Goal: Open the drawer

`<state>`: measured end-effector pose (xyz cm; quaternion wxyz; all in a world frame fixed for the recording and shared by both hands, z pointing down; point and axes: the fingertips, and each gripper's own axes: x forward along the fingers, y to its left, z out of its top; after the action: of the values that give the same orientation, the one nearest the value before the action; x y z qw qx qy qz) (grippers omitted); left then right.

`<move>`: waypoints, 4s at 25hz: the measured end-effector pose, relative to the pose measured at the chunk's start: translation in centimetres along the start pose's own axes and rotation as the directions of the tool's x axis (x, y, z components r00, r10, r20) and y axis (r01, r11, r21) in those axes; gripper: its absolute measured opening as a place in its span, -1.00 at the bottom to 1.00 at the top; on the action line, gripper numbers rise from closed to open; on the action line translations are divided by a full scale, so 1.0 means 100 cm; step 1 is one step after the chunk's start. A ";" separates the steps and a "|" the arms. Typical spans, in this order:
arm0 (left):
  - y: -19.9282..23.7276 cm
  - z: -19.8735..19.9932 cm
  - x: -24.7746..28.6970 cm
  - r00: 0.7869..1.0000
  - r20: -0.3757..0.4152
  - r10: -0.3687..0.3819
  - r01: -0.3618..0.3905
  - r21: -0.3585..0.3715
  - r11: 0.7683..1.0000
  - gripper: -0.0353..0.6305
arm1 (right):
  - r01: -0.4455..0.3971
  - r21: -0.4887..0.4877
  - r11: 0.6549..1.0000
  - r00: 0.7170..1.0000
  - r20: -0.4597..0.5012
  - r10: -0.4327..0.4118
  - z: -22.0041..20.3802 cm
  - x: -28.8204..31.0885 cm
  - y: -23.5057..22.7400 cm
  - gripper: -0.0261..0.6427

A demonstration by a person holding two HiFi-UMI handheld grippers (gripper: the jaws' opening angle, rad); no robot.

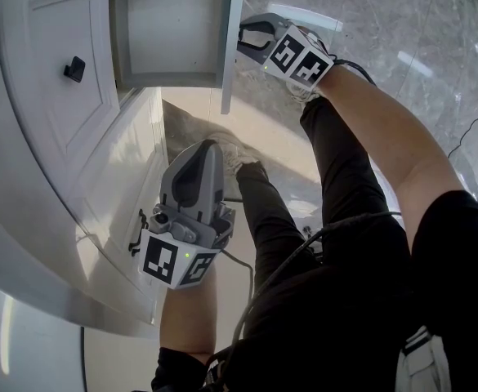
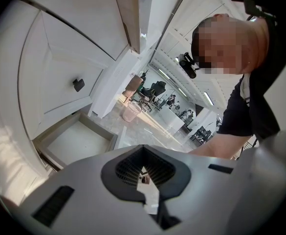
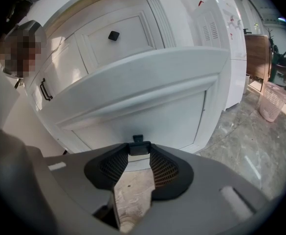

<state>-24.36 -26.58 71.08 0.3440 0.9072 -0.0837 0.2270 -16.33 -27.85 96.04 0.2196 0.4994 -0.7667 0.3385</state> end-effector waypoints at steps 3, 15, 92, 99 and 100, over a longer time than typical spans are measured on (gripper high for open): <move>-0.003 0.002 -0.002 1.000 0.003 -0.006 0.006 0.001 1.000 -0.92 | 0.011 -0.007 1.000 1.000 -0.015 -0.011 0.001 0.000 0.000 -0.50; -0.028 0.065 -0.047 0.997 0.078 0.009 -0.012 0.041 0.999 -0.92 | 0.054 -0.013 0.998 0.991 -0.120 -0.055 0.005 -0.055 0.020 -0.49; -0.181 0.206 -0.879 0.291 0.704 0.648 -0.705 -0.300 0.642 -0.92 | -0.355 -0.467 0.810 0.847 0.207 0.490 0.691 -0.265 0.650 -0.92; -0.178 0.215 -0.865 0.234 0.709 0.665 -0.724 -0.330 0.606 -0.92 | -0.414 -0.488 0.768 0.821 0.164 0.547 0.702 -0.260 0.632 -0.92; -0.177 0.218 -0.862 0.217 0.709 0.671 -0.725 -0.343 0.598 -0.92 | -0.418 -0.500 0.758 0.819 0.153 0.553 0.704 -0.259 0.627 -0.92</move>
<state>-87.23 -28.11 5.83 0.1019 0.7796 -0.6146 -0.0632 -63.10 -46.76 12.27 0.1161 0.2611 -0.9504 0.1224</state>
